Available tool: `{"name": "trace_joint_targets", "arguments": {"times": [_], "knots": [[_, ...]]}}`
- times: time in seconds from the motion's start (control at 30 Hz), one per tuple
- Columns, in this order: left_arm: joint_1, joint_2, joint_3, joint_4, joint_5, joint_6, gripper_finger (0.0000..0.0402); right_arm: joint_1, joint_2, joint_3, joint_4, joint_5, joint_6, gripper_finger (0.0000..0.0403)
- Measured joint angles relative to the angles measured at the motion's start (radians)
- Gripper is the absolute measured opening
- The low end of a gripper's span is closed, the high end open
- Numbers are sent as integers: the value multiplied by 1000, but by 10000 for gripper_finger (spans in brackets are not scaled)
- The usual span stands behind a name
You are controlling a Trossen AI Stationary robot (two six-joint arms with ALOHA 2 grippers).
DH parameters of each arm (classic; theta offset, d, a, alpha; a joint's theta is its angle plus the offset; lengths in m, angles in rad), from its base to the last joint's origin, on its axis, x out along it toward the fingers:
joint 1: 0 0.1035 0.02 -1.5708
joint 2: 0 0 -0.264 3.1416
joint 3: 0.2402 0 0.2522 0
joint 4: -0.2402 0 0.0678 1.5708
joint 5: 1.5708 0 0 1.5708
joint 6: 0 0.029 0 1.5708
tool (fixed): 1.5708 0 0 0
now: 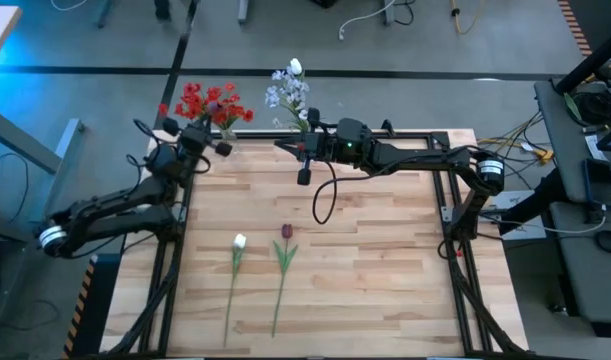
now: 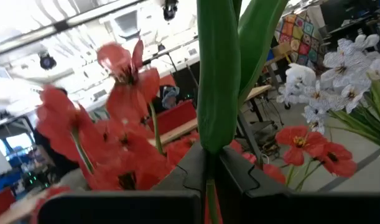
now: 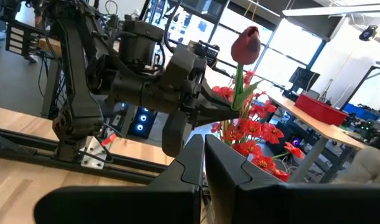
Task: Sort flowers into vase by color
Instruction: Put the top red flower into the transparent vase
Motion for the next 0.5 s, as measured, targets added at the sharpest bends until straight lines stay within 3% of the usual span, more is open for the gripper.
{"name": "trace_joint_targets", "arguments": {"times": [0.5], "knots": [[86, 147, -1, 2, -5, -121, 0, 0, 0, 1, 0, 0, 0, 9]]}}
